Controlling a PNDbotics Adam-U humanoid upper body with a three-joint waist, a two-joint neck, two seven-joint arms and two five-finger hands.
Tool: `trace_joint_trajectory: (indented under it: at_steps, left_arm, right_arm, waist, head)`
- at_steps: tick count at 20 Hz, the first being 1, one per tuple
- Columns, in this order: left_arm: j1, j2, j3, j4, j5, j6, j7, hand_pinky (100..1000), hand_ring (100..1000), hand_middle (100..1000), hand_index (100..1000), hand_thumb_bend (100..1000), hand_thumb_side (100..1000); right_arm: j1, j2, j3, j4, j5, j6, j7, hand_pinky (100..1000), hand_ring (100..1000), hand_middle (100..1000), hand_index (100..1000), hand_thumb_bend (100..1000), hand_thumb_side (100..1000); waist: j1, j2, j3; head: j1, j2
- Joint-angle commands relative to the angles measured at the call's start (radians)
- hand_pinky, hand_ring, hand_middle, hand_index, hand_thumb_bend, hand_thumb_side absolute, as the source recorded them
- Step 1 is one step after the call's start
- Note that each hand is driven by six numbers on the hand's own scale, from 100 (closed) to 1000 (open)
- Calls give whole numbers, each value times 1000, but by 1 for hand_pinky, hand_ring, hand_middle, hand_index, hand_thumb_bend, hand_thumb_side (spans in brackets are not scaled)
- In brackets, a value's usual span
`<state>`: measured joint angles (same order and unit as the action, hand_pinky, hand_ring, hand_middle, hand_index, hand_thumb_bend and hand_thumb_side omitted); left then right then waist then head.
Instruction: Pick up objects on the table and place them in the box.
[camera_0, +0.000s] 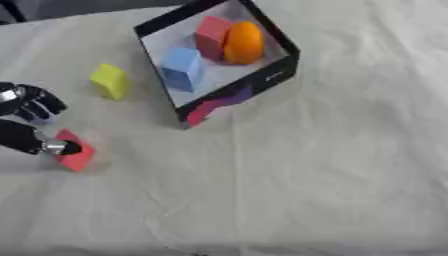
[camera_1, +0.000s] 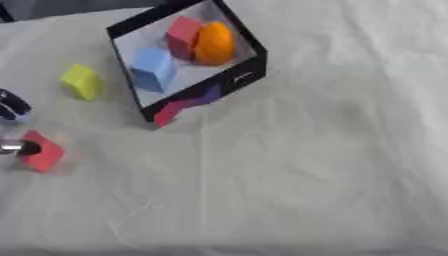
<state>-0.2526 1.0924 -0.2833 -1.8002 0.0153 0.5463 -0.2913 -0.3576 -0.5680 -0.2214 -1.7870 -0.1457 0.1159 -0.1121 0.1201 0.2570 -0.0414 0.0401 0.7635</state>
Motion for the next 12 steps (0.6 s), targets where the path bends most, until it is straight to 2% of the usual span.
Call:
trace_joint_trajectory:
  at_steps: [1,7,12]
  left_arm:
    - [-2,22,3,16,-2,6,0,865,791,729,785,722,329]
    - [-4,15,-8,53,-12,15,0,860,783,719,780,759,355]
    - [-15,9,-22,75,-39,26,4,838,719,632,738,771,359]
  right_arm:
    - [-13,-23,-5,-12,5,-2,6,764,787,754,873,100,626]
    - [-15,-24,-1,-11,6,-4,15,766,788,756,873,100,630]
    - [-18,-23,-1,-8,7,-3,20,766,788,754,873,100,635]
  waist:
    - [8,-7,-1]
    - [9,-7,-4]
    - [11,-6,-8]
  head:
    - [2,-8]
    - [3,-7]
    - [5,-5]
